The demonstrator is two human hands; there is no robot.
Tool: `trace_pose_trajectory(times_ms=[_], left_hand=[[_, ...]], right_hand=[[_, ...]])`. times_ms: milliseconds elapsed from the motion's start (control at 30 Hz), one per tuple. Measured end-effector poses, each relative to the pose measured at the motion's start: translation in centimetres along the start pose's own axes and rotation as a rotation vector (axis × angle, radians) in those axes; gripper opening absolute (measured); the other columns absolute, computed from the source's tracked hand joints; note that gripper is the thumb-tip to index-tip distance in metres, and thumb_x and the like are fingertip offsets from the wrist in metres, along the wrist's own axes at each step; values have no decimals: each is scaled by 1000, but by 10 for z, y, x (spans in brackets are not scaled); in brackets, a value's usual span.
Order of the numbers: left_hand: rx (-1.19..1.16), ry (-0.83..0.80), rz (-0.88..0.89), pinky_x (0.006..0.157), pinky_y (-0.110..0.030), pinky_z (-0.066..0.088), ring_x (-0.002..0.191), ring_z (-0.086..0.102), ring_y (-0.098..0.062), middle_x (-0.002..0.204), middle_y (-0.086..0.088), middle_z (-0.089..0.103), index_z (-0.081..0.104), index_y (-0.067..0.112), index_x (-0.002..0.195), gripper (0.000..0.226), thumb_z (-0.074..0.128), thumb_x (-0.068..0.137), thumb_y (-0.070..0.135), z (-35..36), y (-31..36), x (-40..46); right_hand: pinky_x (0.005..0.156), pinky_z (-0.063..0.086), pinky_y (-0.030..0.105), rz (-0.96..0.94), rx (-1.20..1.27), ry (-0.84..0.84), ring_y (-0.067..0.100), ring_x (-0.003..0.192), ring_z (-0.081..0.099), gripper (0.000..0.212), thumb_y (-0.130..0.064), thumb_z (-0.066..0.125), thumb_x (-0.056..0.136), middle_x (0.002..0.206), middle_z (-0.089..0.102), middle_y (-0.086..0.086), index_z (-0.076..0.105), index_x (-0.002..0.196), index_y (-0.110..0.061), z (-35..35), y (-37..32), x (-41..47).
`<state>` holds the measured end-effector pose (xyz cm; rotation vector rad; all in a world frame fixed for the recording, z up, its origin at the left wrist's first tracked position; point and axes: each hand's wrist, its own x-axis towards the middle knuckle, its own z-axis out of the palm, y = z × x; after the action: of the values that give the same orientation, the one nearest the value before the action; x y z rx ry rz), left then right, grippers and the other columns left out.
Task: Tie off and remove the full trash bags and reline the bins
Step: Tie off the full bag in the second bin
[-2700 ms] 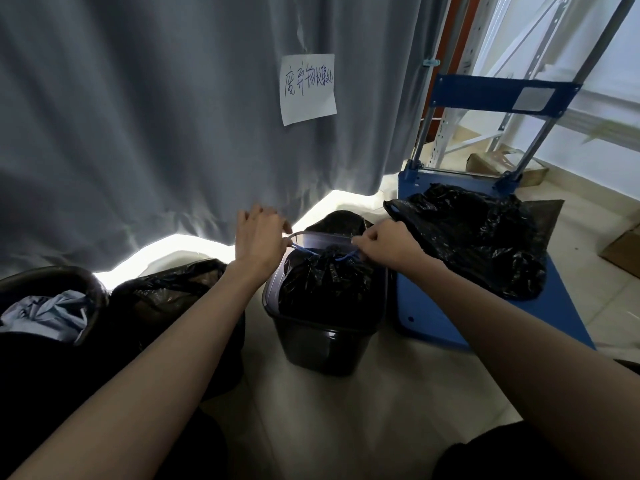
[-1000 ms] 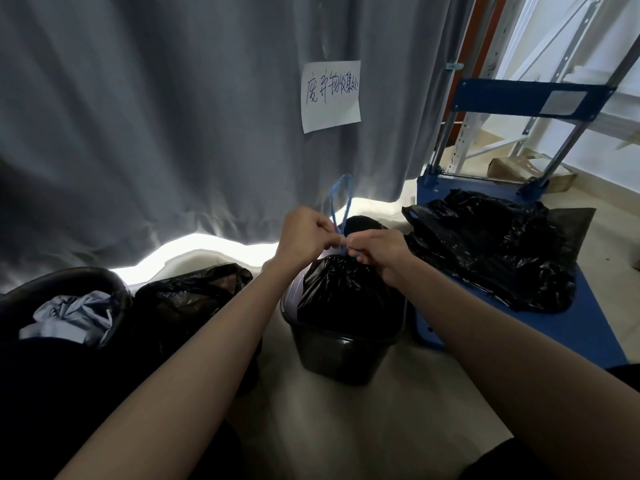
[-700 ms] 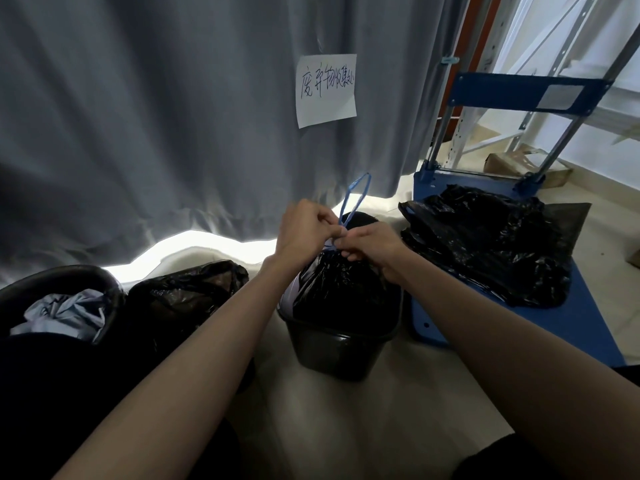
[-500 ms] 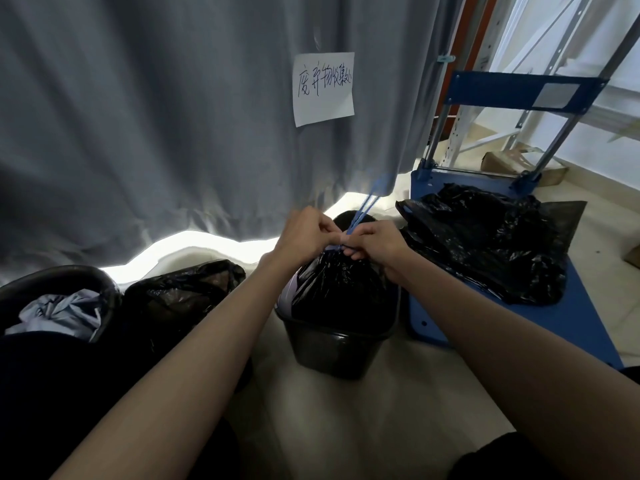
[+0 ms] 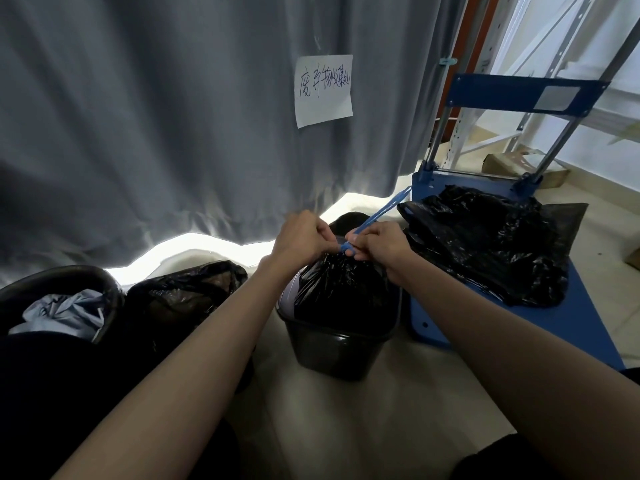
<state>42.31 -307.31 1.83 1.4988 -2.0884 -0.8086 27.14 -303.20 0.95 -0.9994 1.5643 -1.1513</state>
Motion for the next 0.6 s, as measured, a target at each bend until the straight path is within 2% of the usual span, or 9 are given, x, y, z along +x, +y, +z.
trace_pose_trajectory(times_ms=[67,133,233,300,367,467,600], left_hand=[[-114,-45,-1,62,-33,59,58,69,-20,64,-1,72,76,12,74,16,88,66,16,2,1,-3],[-182,-43,-4,67,-38,58,58,68,-21,66,-6,73,74,10,73,21,91,62,16,6,1,-4],[-198,21,-9,74,-40,57,67,70,-25,67,-9,73,73,8,69,24,93,57,16,12,1,-4],[-208,56,5,74,-40,57,67,70,-23,65,-8,72,72,7,67,24,92,57,13,15,2,-5],[-185,92,39,72,-39,58,64,69,-18,63,-5,71,71,8,67,20,89,59,10,18,7,-7],[-75,147,129,69,-36,56,64,67,-11,64,4,70,75,14,75,10,80,68,9,23,14,-10],[115,154,259,62,-33,48,65,61,-17,68,0,69,78,19,81,10,74,72,19,26,18,-13]], right_hand=[[52,53,14,-8,-42,12,13,56,61,9,0,64,89,76,67,11,66,81,-1,0,0,1],[51,50,16,-19,-107,33,11,52,56,7,-3,67,88,69,66,9,69,82,-1,0,1,2],[50,46,16,-47,-189,64,9,48,50,19,-10,68,88,63,64,7,70,70,-10,-1,3,4],[48,45,15,-69,-206,75,8,47,50,28,-10,65,90,61,64,6,68,63,-13,-2,4,5],[47,44,17,-75,-186,77,10,47,49,33,-7,62,91,60,64,7,67,59,-13,-3,5,5],[49,44,23,-30,-113,102,15,51,48,29,-5,63,88,63,63,13,71,63,-15,-2,5,5],[49,43,24,51,-68,123,16,50,47,18,-5,65,87,58,62,11,74,72,-9,-2,5,9]])
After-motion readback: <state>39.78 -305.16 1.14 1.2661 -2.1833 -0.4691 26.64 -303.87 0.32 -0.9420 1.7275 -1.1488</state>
